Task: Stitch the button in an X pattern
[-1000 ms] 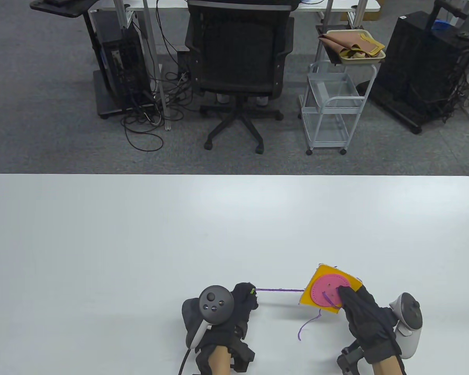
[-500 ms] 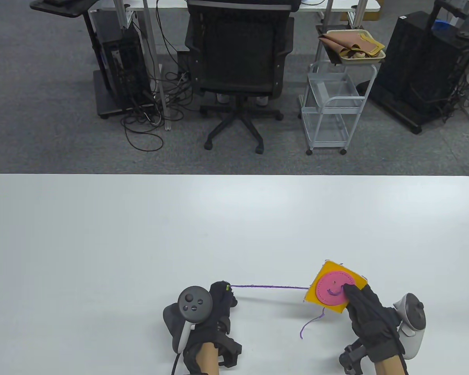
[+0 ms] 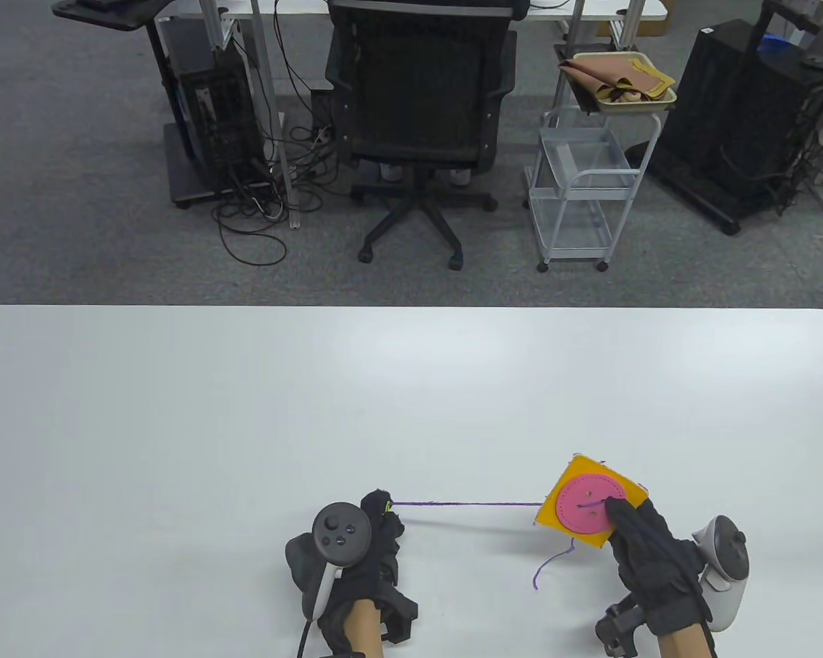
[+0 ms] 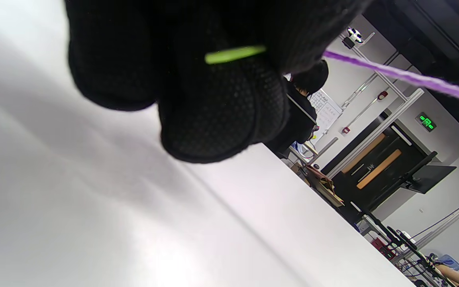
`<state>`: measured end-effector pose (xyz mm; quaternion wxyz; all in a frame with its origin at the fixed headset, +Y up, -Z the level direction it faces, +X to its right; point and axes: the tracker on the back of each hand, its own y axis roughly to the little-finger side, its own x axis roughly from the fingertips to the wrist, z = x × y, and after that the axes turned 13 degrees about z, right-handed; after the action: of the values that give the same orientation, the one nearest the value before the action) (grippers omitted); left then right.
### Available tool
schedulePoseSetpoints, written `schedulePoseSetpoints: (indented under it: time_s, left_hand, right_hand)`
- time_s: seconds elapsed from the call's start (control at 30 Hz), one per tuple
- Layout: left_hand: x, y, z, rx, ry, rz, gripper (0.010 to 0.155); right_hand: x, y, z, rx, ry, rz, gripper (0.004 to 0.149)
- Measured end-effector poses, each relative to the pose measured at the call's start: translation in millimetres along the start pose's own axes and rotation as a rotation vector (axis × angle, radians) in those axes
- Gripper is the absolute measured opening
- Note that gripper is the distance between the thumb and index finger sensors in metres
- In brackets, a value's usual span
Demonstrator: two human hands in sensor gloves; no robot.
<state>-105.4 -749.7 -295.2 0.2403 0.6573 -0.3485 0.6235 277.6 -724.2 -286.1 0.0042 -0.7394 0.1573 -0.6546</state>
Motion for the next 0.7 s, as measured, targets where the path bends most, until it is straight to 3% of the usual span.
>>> schedulePoseSetpoints:
  time_s: [0.17, 0.7]
  left_hand:
    - [-1, -8, -1, -0.044, -0.009, 0.057, 0.058]
    - [1, -19, -4, -0.068, -0.061, 0.108, 0.042]
  right_hand:
    - [0, 1, -2, -0.023, -0.004, 0.008, 0.038]
    - [1, 4, 1, -0.080, 0.023, -0.005, 0.041]
